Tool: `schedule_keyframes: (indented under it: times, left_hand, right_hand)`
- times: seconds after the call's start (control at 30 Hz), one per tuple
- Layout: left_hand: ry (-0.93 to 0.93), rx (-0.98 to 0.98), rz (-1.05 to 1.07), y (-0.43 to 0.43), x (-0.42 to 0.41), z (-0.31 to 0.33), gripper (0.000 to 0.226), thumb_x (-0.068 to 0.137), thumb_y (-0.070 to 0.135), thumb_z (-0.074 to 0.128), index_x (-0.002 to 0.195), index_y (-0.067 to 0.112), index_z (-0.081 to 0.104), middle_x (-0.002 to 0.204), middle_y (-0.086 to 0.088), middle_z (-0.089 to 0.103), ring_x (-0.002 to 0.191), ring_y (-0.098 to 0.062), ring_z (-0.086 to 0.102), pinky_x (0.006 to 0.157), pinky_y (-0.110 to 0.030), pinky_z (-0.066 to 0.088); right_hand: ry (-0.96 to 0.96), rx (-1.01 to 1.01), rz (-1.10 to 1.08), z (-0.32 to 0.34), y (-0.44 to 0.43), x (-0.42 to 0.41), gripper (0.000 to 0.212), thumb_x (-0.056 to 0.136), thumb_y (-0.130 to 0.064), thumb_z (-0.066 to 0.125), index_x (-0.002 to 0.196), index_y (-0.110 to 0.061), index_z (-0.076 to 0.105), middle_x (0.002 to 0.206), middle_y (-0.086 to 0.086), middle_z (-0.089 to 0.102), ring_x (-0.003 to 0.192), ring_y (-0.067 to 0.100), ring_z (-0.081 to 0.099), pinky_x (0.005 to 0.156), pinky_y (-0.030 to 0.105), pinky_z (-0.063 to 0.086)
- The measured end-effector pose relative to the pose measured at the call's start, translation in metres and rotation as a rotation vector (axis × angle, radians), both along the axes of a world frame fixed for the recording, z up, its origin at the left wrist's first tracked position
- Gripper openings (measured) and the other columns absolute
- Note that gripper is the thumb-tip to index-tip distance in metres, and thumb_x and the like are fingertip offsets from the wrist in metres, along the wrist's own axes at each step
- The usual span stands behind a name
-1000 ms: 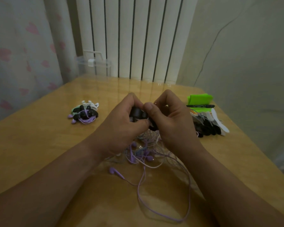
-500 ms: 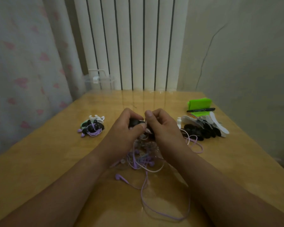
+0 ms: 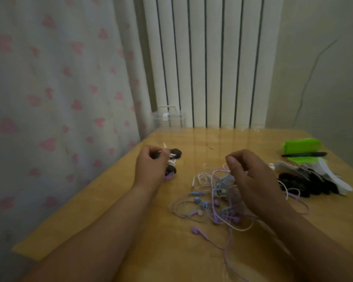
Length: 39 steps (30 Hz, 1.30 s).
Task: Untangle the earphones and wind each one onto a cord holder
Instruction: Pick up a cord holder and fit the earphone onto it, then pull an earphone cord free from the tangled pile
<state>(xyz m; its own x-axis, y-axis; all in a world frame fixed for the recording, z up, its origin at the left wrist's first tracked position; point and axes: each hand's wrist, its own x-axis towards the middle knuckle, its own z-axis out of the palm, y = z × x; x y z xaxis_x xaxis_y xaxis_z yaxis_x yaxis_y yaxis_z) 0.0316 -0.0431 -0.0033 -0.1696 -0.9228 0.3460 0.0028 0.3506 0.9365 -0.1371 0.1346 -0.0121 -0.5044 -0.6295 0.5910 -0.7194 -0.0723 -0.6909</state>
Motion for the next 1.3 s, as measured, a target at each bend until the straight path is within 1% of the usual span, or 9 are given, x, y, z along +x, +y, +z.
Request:
schedule_keyframes:
  times: [0.2, 0.3, 0.4, 0.63, 0.8, 0.97, 1.13, 1.2, 1.3]
  left_hand:
    - [-0.532, -0.336, 0.178, -0.043, -0.001, -0.041, 0.026, 0.091, 0.034, 0.075, 0.085, 0.019, 0.055, 0.093, -0.001, 0.059, 0.093, -0.028, 0.056, 0.076, -0.041, 0.046]
    - [-0.644, -0.403, 0.211, -0.051, -0.006, -0.039, 0.021, 0.093, 0.036, 0.07, 0.087, 0.022, 0.055, 0.1, -0.003, 0.06, 0.102, -0.032, 0.054, 0.084, -0.045, 0.044]
    - [-0.65, -0.327, 0.199, -0.061, -0.007, -0.037, 0.024, 0.093, 0.043, 0.07, 0.091, 0.022, 0.057, 0.106, -0.004, 0.061, 0.108, -0.033, 0.055, 0.087, -0.046, 0.044]
    - [-0.515, -0.407, 0.156, -0.029, -0.004, -0.031, 0.056, 0.089, 0.046, 0.076, 0.135, 0.019, 0.058, 0.139, -0.005, 0.051, 0.132, -0.027, 0.046, 0.112, -0.049, 0.037]
    - [-0.398, -0.505, -0.063, 0.021, 0.004, -0.027, 0.025, 0.096, 0.021, 0.071, 0.12, 0.019, 0.065, 0.123, 0.004, 0.055, 0.108, -0.008, 0.057, 0.098, -0.027, 0.048]
    - [-0.463, -0.526, -0.216, 0.057, 0.018, -0.044, 0.012, 0.1, 0.019, 0.063, 0.11, 0.025, 0.067, 0.11, 0.01, 0.062, 0.104, -0.003, 0.058, 0.089, -0.019, 0.045]
    - [-0.459, -0.452, -0.231, 0.056, 0.015, -0.048, 0.007, 0.101, 0.018, 0.062, 0.102, 0.023, 0.066, 0.101, 0.009, 0.063, 0.096, -0.003, 0.059, 0.082, -0.026, 0.048]
    - [-0.436, -0.402, -0.225, 0.054, 0.012, -0.047, 0.008, 0.101, 0.017, 0.061, 0.103, 0.022, 0.067, 0.102, 0.008, 0.065, 0.097, -0.003, 0.06, 0.082, -0.028, 0.05]
    - [-0.376, -0.347, -0.219, 0.052, 0.005, -0.042, 0.013, 0.101, 0.014, 0.059, 0.106, 0.022, 0.068, 0.107, 0.007, 0.067, 0.103, -0.006, 0.061, 0.086, -0.025, 0.051]
  right_hand:
    - [-0.02, -0.002, -0.04, -0.003, 0.0, 0.0, 0.019, 0.107, -0.035, 0.052, 0.098, -0.025, 0.065, 0.09, -0.003, 0.067, 0.085, 0.01, 0.062, 0.075, 0.044, 0.055]
    - [-0.131, -0.062, -0.048, 0.0, 0.001, -0.002, 0.021, 0.107, -0.034, 0.051, 0.095, -0.025, 0.066, 0.089, -0.005, 0.069, 0.083, 0.013, 0.064, 0.075, 0.049, 0.057]
    - [-0.134, -0.06, -0.078, -0.001, 0.0, -0.005, 0.023, 0.108, -0.035, 0.05, 0.096, -0.026, 0.067, 0.089, -0.007, 0.071, 0.083, 0.012, 0.066, 0.076, 0.051, 0.058]
    - [-0.129, -0.042, -0.102, -0.002, 0.0, -0.011, 0.028, 0.109, -0.036, 0.047, 0.097, -0.023, 0.069, 0.09, -0.01, 0.072, 0.083, 0.006, 0.066, 0.076, 0.048, 0.058]
    - [-0.123, -0.034, -0.116, -0.001, 0.003, -0.017, 0.028, 0.11, -0.034, 0.047, 0.095, -0.023, 0.068, 0.083, -0.011, 0.069, 0.079, 0.0, 0.064, 0.071, 0.037, 0.054]
    - [-0.168, -0.084, -0.136, 0.01, 0.014, -0.032, 0.035, 0.111, -0.034, 0.044, 0.096, -0.016, 0.07, 0.074, -0.004, 0.066, 0.061, 0.001, 0.056, 0.06, 0.027, 0.042]
    - [-0.535, -0.135, -0.163, 0.027, 0.023, -0.052, 0.035, 0.11, -0.033, 0.045, 0.094, -0.015, 0.07, 0.073, 0.004, 0.062, 0.059, 0.014, 0.05, 0.054, 0.03, 0.038]
    - [-0.61, -0.065, -0.13, 0.037, 0.027, -0.056, 0.028, 0.109, -0.026, 0.048, 0.098, -0.012, 0.07, 0.078, 0.007, 0.063, 0.06, 0.017, 0.05, 0.052, 0.029, 0.038]
    - [-0.431, 0.201, -0.089, 0.048, 0.037, -0.058, 0.018, 0.106, -0.013, 0.053, 0.105, -0.01, 0.07, 0.088, 0.01, 0.07, 0.065, 0.02, 0.058, 0.056, 0.031, 0.044]
